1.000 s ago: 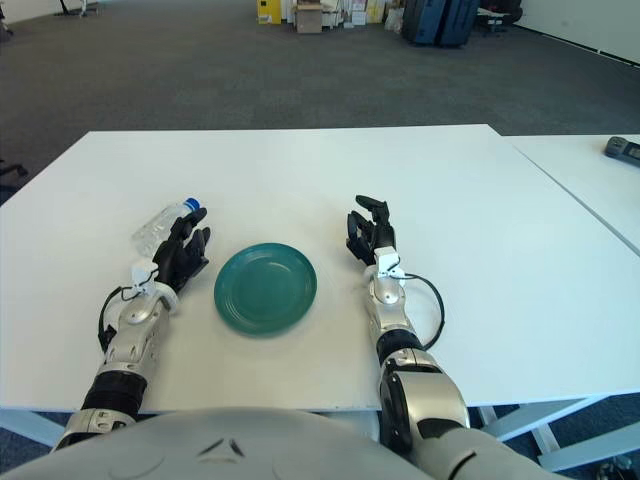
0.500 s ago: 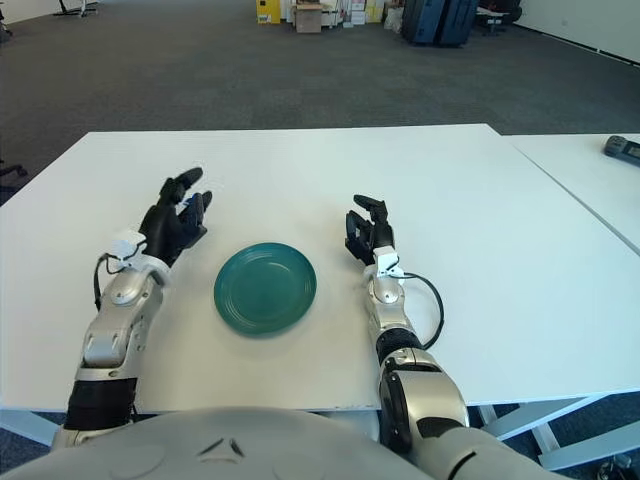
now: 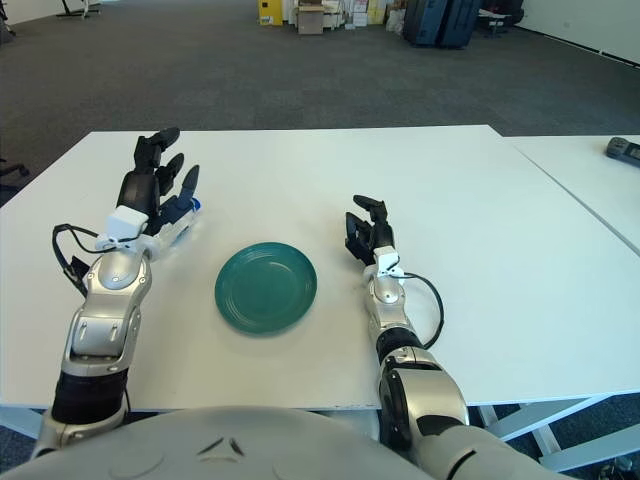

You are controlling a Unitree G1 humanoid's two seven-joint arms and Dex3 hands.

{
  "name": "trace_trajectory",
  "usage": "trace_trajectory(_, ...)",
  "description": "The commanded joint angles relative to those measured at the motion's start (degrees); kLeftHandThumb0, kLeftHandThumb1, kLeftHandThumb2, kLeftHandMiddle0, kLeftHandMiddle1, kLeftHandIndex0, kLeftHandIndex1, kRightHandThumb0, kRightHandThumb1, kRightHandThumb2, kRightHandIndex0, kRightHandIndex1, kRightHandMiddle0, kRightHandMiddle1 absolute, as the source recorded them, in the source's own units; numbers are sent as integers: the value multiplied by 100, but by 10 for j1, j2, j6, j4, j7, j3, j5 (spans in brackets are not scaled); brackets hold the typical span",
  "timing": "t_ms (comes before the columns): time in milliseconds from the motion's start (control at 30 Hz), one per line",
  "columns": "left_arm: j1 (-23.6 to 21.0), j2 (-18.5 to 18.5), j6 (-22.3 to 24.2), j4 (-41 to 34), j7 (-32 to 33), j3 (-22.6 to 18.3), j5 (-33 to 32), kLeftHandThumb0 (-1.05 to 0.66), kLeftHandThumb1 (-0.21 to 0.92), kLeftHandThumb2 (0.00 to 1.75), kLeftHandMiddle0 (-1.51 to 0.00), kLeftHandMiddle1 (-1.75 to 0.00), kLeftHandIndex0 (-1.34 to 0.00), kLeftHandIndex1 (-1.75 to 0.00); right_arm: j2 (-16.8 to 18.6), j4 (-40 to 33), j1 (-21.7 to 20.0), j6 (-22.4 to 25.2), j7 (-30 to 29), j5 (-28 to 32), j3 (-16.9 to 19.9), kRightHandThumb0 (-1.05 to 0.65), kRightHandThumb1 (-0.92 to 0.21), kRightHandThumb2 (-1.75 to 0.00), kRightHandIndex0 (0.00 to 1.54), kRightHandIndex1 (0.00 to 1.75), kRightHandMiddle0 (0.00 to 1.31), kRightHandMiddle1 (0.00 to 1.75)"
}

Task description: Put the bottle into the plate.

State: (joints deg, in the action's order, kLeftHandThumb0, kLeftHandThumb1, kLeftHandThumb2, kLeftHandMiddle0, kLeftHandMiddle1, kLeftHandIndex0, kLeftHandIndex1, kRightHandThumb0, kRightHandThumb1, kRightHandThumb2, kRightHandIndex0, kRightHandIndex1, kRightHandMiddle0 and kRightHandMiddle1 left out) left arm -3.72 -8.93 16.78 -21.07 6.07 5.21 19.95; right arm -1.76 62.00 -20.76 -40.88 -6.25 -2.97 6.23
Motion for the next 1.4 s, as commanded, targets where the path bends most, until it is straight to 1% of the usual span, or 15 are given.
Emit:
trace_trajectory(0, -37, -38, -39, 75, 23, 17, 61, -92, 92, 52, -36, 0, 0, -79, 8, 26, 24, 15, 5, 4, -1, -63, -92, -65, 65, 12, 6, 96)
trace_trajectory(100, -73, -64, -85, 180, 56, 33, 104, -97, 92, 56, -28, 0, 0, -71, 7, 28, 23, 13, 6, 3, -1, -63, -92, -65, 65, 13, 6, 96)
trace_trajectory(200, -96, -82, -123, 255, 85, 52, 137, -100, 92, 59, -20, 0, 0, -62, 7, 29, 23, 11, 8, 4, -1, -63, -92, -65, 64, 13, 6, 96)
trace_trajectory(233, -106, -90, -138, 291, 102, 63, 153, -101, 92, 59, -19, 0, 0, -61, 7, 29, 23, 11, 9, 4, 0, -63, -92, -65, 64, 13, 6, 96)
trace_trajectory(300, -123, -99, -160, 347, 130, 79, 176, -103, 92, 61, -12, 0, 0, -53, 7, 29, 22, 10, 10, 4, 0, -63, -92, -65, 64, 13, 6, 96)
trace_trajectory(400, -147, -107, -179, 419, 168, 102, 208, -104, 92, 63, -6, 0, 0, -44, 6, 30, 22, 10, 12, 6, 1, -63, -92, -64, 64, 13, 6, 96)
trace_trajectory(467, -164, -116, -173, 461, 181, 121, 237, -105, 92, 64, -3, 0, 0, -39, 6, 28, 22, 11, 14, 6, 1, -63, -92, -64, 64, 13, 6, 96)
trace_trajectory(500, -170, -119, -169, 474, 183, 128, 247, -105, 92, 65, -2, 0, 0, -33, 6, 28, 23, 11, 15, 6, 1, -64, -92, -64, 64, 14, 6, 96)
trace_trajectory(667, -202, -123, -150, 540, 186, 154, 278, -105, 92, 69, 0, 0, 0, -20, 5, 26, 23, 12, 18, 8, 3, -64, -92, -65, 64, 14, 7, 97)
trace_trajectory(733, -218, -121, -138, 571, 181, 165, 288, -105, 92, 71, 0, 0, 0, -14, 4, 26, 25, 10, 18, 7, 3, -64, -92, -65, 64, 14, 7, 97)
trace_trajectory(867, -242, -110, -112, 621, 140, 189, 296, -105, 92, 75, 0, 0, 0, -5, 2, 23, 28, 5, 22, 4, 1, -64, -92, -65, 64, 14, 8, 97)
trace_trajectory(1000, -252, -106, -104, 640, 112, 200, 286, -105, 92, 77, 0, 0, 0, -1, 0, 21, 31, 2, 26, 4, 1, -64, -92, -66, 65, 15, 9, 98)
trace_trajectory(1200, -259, -98, -90, 661, 71, 206, 271, -105, 92, 76, 0, 0, 0, 0, -3, 18, 34, -6, 29, 4, 2, -63, -92, -66, 65, 16, 10, 98)
trace_trajectory(1367, -263, -94, -81, 674, 61, 208, 266, -105, 92, 75, 0, 0, 0, 0, -3, 18, 36, -15, 27, 3, 2, -64, -92, -65, 65, 17, 10, 99)
